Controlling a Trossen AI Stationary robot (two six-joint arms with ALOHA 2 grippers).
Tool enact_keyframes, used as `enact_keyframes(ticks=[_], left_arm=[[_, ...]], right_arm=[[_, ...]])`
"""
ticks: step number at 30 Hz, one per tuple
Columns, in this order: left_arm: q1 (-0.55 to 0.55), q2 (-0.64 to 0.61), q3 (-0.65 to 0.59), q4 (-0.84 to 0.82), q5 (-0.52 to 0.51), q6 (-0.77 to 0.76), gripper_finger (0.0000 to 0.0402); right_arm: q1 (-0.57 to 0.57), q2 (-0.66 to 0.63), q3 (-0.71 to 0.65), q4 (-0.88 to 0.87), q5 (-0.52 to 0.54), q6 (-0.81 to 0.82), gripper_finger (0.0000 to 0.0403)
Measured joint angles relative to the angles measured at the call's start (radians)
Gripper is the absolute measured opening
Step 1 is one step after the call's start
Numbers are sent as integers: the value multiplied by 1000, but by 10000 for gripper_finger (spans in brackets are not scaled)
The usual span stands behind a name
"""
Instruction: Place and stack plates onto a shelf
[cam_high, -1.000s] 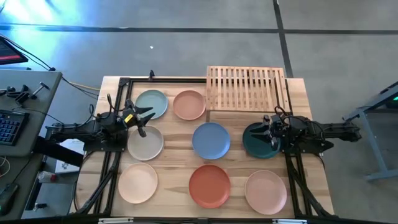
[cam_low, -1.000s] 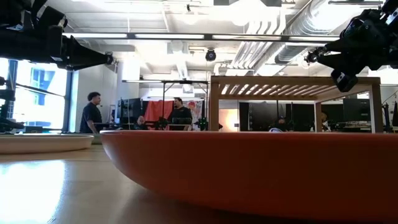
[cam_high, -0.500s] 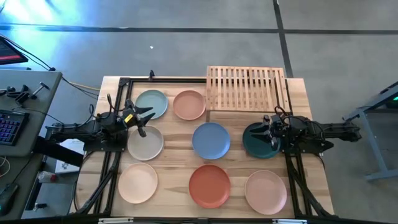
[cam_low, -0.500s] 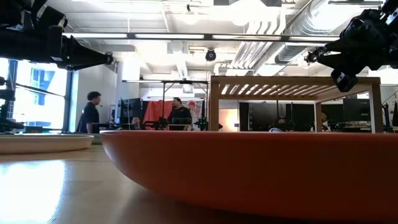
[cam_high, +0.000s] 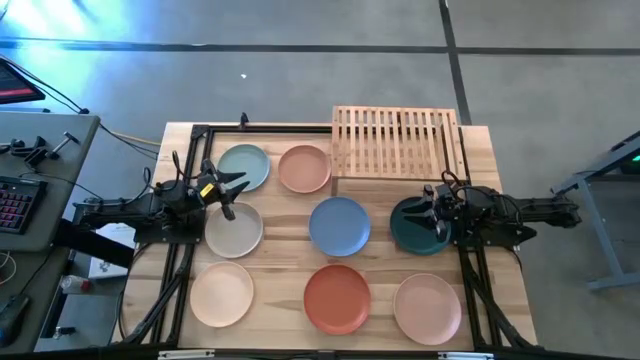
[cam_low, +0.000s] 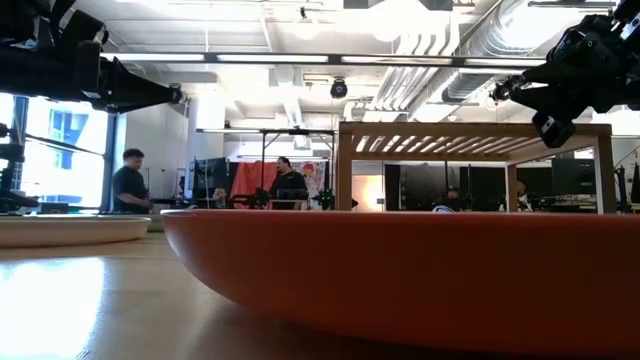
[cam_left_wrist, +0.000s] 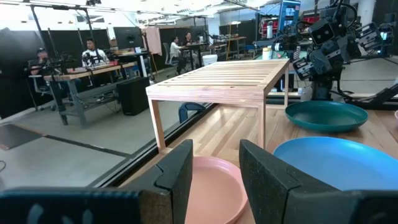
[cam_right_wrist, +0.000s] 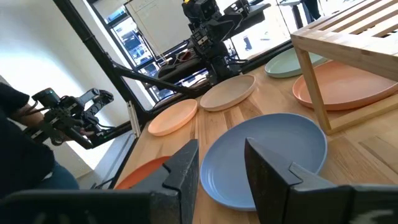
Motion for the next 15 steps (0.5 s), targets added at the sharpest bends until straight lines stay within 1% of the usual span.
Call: enact_keyframes(ticks=[11, 15], left_arm=[[0, 0, 0, 0, 0, -2, 120], [0, 0, 0, 0, 0, -75, 120]], right_arm=[[0, 0, 0, 0, 0, 0, 112], [0, 0, 0, 0, 0, 0, 112]])
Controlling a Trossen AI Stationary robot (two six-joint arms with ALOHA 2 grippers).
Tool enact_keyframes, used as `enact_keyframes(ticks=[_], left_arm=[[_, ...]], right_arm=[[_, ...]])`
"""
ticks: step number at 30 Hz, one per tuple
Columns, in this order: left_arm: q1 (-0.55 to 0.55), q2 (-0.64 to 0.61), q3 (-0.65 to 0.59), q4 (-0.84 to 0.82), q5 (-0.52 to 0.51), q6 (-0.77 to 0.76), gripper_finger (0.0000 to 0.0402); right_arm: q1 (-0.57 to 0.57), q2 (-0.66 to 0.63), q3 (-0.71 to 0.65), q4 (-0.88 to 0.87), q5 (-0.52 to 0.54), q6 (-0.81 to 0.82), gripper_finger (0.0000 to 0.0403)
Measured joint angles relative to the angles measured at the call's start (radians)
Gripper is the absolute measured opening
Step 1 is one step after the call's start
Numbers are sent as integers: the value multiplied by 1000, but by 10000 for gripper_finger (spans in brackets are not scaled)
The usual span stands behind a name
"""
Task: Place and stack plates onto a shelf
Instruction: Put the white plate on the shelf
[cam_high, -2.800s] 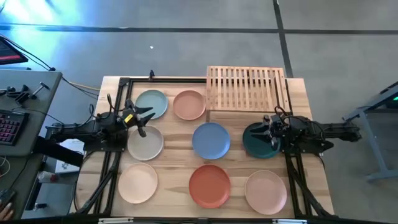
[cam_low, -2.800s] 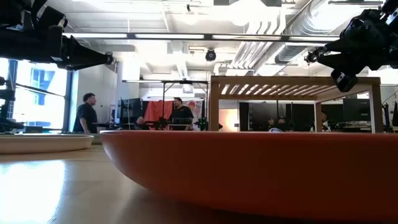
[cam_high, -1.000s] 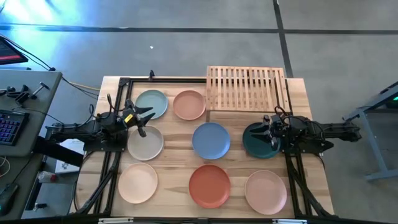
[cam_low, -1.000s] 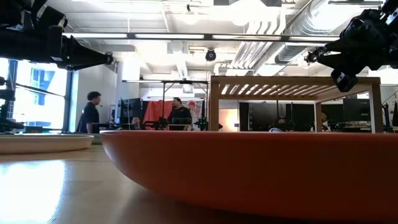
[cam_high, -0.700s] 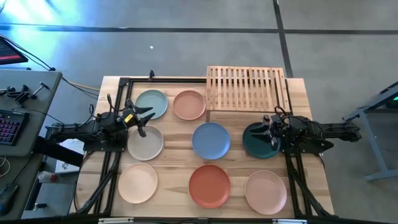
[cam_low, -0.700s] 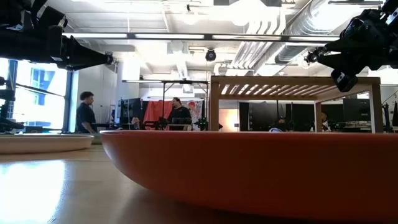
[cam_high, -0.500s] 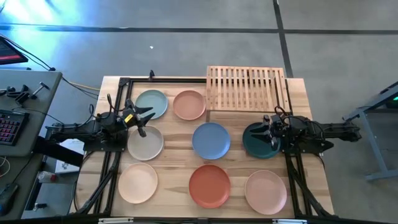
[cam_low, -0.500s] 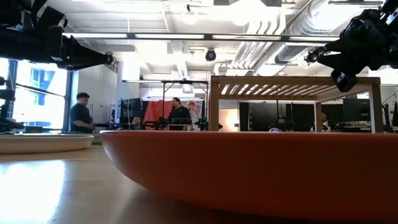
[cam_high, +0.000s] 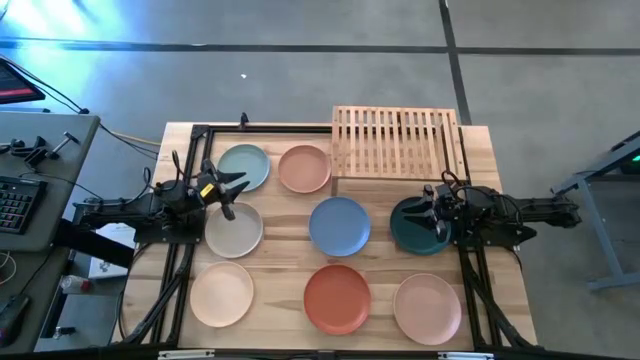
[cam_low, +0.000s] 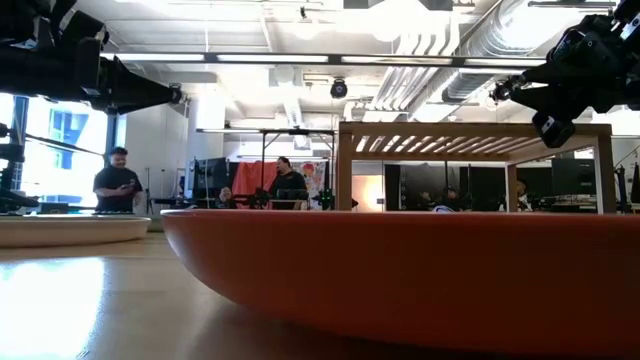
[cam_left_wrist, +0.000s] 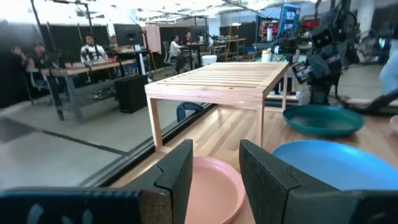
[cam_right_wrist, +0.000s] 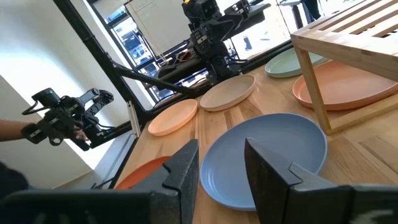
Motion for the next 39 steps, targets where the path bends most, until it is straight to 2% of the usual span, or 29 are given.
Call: enact_keyframes(ticks=[11, 25, 34, 39], left_arm=[[0, 0, 0, 1, 0, -400, 120], [0, 0, 0, 2, 0, -457, 120], [0, 0, 0, 9, 0, -678, 120], [0, 0, 0, 5, -32, -629, 120]], right_arm=[[0, 0, 0, 0, 0, 0, 112], [0, 0, 0, 2, 12, 5, 112], [0, 0, -1, 12, 15, 195, 112], [0, 0, -1, 15, 15, 246, 112]])
